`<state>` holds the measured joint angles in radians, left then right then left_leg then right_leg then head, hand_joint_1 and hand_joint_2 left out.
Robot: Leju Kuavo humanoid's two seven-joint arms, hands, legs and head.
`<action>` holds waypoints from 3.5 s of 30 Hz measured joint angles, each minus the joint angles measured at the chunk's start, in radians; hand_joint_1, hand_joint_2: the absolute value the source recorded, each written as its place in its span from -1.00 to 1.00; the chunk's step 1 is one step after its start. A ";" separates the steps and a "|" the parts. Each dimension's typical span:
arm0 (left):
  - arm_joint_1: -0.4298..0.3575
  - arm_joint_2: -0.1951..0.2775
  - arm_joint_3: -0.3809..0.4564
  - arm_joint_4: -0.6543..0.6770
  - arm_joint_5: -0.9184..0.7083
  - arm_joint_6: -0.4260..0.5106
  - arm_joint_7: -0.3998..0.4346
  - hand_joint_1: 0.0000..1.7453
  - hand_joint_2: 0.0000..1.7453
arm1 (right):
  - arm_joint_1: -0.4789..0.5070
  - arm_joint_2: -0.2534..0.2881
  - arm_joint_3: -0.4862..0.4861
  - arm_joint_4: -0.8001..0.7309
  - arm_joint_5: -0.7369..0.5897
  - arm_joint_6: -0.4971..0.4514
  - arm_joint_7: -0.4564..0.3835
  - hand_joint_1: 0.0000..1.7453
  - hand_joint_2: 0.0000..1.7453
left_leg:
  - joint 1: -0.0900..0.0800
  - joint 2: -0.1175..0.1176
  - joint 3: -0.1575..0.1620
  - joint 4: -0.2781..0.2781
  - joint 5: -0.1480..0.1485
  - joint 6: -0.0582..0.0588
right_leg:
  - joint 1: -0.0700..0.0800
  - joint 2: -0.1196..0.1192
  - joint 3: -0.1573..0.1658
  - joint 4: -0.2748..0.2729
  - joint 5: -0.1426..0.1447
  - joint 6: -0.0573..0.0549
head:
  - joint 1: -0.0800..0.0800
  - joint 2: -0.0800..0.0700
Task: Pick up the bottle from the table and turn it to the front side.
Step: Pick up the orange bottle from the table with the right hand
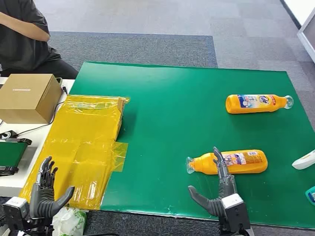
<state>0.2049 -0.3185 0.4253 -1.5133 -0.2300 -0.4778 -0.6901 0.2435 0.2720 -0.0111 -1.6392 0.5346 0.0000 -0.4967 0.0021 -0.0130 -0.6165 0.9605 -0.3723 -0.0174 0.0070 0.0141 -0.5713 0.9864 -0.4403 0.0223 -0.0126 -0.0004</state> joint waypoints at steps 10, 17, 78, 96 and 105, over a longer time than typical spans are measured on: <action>0.000 0.000 -0.001 0.000 -0.003 -0.001 0.000 -1.00 1.00 | 0.001 0.000 -0.004 0.000 0.000 -0.002 0.000 -1.00 1.00 | 0.000 0.000 0.000 0.000 0.000 0.000 | 0.000 0.000 0.000 0.000 0.000 0.000 | 0.000 0.000; -0.004 0.000 -0.024 0.000 -0.003 0.029 0.024 -1.00 1.00 | 0.011 0.000 -0.019 -0.015 -0.016 0.013 0.004 -1.00 1.00 | 0.000 0.000 0.000 0.000 0.000 0.000 | 0.000 0.000 -0.001 0.000 0.000 0.000 | 0.000 0.000; -0.015 0.008 -0.114 -0.006 0.005 0.061 0.045 -1.00 1.00 | 0.028 0.027 -0.137 -0.073 0.056 0.085 -0.021 -1.00 1.00 | 0.000 0.000 0.000 0.000 0.000 0.000 | 0.000 0.000 0.001 0.000 0.000 0.000 | 0.000 0.000; -0.002 0.002 -0.036 -0.006 -0.012 0.015 0.031 -1.00 1.00 | 0.007 0.009 -0.040 -0.032 0.088 -0.013 0.016 -1.00 1.00 | 0.000 0.000 0.000 0.000 0.000 0.000 | 0.000 0.000 0.001 0.000 0.000 0.000 | 0.000 0.000; -0.004 0.003 -0.037 0.001 -0.030 -0.018 0.012 -1.00 1.00 | -0.065 -0.043 -0.033 -0.073 0.575 -0.227 0.246 -1.00 1.00 | 0.000 0.000 0.001 0.000 0.000 0.000 | 0.000 0.000 0.000 0.000 0.000 0.000 | 0.000 0.000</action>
<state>0.2009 -0.3157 0.3884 -1.5128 -0.2604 -0.4958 -0.6785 0.1783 0.2295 -0.0445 -1.7119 1.1092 -0.2274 -0.2512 0.0021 -0.0129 -0.6160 0.9606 -0.3723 -0.0174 0.0065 0.0141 -0.5713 0.9864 -0.4401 0.0225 -0.0124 -0.0001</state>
